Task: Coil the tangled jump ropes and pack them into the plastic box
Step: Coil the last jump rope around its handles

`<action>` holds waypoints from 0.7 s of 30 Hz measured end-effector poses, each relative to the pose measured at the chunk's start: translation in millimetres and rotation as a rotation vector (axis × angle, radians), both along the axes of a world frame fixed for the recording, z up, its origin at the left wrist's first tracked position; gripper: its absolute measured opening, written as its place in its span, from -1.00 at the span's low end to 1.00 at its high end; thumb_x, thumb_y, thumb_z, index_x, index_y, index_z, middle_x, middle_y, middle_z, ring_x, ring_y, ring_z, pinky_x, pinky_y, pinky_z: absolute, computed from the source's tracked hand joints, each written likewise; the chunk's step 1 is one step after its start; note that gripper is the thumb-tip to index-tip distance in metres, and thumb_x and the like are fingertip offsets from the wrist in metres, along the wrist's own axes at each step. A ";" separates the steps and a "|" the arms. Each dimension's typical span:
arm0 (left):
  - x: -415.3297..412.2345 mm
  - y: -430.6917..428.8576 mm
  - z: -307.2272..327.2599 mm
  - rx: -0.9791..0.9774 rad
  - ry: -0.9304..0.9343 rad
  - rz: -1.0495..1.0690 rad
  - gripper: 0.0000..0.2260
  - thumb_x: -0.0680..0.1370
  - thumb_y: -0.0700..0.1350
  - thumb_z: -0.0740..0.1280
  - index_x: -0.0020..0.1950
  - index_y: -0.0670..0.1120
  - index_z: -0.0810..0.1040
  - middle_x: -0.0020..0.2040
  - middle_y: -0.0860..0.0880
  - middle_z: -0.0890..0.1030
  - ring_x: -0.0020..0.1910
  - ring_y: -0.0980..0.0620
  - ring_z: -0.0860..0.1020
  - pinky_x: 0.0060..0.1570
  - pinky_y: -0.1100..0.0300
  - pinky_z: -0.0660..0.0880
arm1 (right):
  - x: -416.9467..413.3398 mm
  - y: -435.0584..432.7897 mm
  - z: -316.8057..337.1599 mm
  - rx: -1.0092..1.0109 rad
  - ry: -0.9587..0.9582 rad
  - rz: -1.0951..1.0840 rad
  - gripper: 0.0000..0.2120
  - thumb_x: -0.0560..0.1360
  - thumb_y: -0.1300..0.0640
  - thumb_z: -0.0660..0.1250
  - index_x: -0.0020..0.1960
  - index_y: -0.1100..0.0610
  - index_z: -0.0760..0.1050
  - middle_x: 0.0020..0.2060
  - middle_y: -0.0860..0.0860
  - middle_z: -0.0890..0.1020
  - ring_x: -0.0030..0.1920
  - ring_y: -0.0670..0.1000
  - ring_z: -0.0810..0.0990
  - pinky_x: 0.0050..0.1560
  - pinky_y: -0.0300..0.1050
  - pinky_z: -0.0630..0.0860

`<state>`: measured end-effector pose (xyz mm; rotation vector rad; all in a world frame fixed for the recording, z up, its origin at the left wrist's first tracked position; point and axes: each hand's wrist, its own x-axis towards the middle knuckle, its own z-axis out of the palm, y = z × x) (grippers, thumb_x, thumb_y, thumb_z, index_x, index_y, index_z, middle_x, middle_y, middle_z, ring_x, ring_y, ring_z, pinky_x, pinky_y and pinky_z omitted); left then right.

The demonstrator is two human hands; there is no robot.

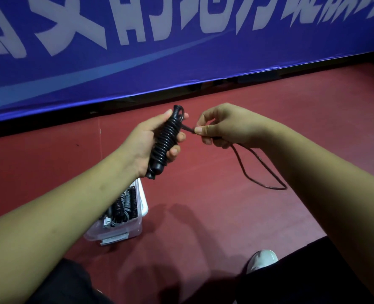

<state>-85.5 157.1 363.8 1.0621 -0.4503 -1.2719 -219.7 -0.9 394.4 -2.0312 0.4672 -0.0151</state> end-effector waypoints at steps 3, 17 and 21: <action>7.7 -0.6 -0.8 0.032 0.002 0.011 -0.68 0.55 0.11 0.24 0.13 -0.09 0.57 -0.32 -0.07 0.49 -0.53 0.02 0.43 -0.56 0.32 0.40 | -1.4 3.4 3.2 -0.082 0.043 0.023 -0.81 0.63 0.11 0.30 -0.05 0.22 0.58 -0.39 0.04 0.51 -0.47 -0.05 0.35 -0.42 -0.16 0.32; 9.6 -7.2 -13.2 0.243 -0.567 0.003 -0.76 0.54 0.04 0.37 -0.05 -0.12 0.48 -0.27 -0.16 0.57 -0.49 -0.01 0.50 -0.52 0.23 0.46 | -9.6 12.8 25.2 -0.393 0.160 0.165 -0.91 0.57 0.12 0.37 -0.05 0.13 0.61 -0.45 -0.09 0.50 -0.51 -0.13 0.43 -0.44 -0.26 0.41; 15.9 -6.8 -19.1 0.290 -1.358 -0.002 -0.68 0.45 0.14 0.47 0.07 0.02 0.50 -0.21 0.02 0.64 -0.37 0.06 0.56 -0.31 0.14 0.51 | -7.1 11.5 25.0 -0.489 0.132 0.179 -0.94 0.53 0.13 0.41 -0.08 0.13 0.62 -0.45 -0.06 0.52 -0.51 -0.13 0.44 -0.46 -0.26 0.38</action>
